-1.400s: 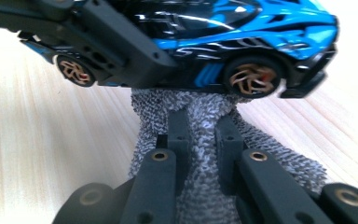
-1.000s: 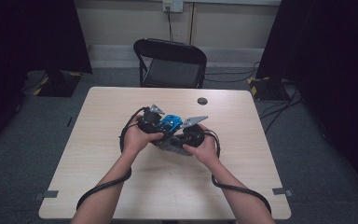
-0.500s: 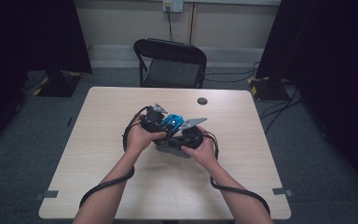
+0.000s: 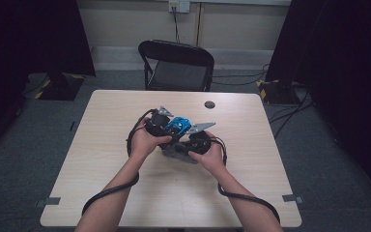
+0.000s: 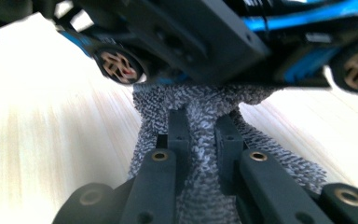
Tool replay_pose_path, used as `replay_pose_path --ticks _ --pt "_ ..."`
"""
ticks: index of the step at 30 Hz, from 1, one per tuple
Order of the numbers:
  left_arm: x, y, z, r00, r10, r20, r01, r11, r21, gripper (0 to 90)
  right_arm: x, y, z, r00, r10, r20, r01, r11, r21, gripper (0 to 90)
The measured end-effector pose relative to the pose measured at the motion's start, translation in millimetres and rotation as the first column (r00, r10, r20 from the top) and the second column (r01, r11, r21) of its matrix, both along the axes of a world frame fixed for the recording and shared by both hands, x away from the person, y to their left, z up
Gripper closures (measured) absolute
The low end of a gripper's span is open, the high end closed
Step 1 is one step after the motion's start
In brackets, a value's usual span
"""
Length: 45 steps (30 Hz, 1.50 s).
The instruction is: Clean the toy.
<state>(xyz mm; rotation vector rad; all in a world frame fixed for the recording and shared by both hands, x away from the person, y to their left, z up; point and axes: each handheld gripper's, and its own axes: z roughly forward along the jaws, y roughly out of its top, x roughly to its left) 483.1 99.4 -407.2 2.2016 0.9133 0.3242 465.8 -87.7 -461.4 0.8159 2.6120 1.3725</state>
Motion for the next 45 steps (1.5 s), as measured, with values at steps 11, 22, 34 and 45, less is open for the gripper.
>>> replay_pose_path --ticks 11,22,34,45 --pt "-0.1 6.6 2.4 0.9998 0.021 0.007 -0.021 0.9996 -0.019 28.3 2.9 -6.5 1.7 0.9998 -0.017 0.005 0.017 1.000 -0.022 81.1" --pt "3.6 3.6 -3.3 0.9993 0.037 -0.003 -0.037 0.9987 -0.035 28.2 -5.0 4.7 5.9 0.9996 0.024 -0.016 -0.023 0.999 0.042 81.1" --pt "-1.5 16.6 5.1 0.9988 0.041 0.026 -0.040 0.9989 -0.024 28.2 9.2 -22.9 0.2 0.9946 -0.104 0.007 0.104 0.990 -0.092 81.2" --pt "-3.7 49.4 -9.4 0.9954 0.095 0.003 -0.095 0.9954 0.009 28.2 20.2 -69.1 8.6 0.9782 -0.204 0.037 0.207 0.972 -0.112 81.0"
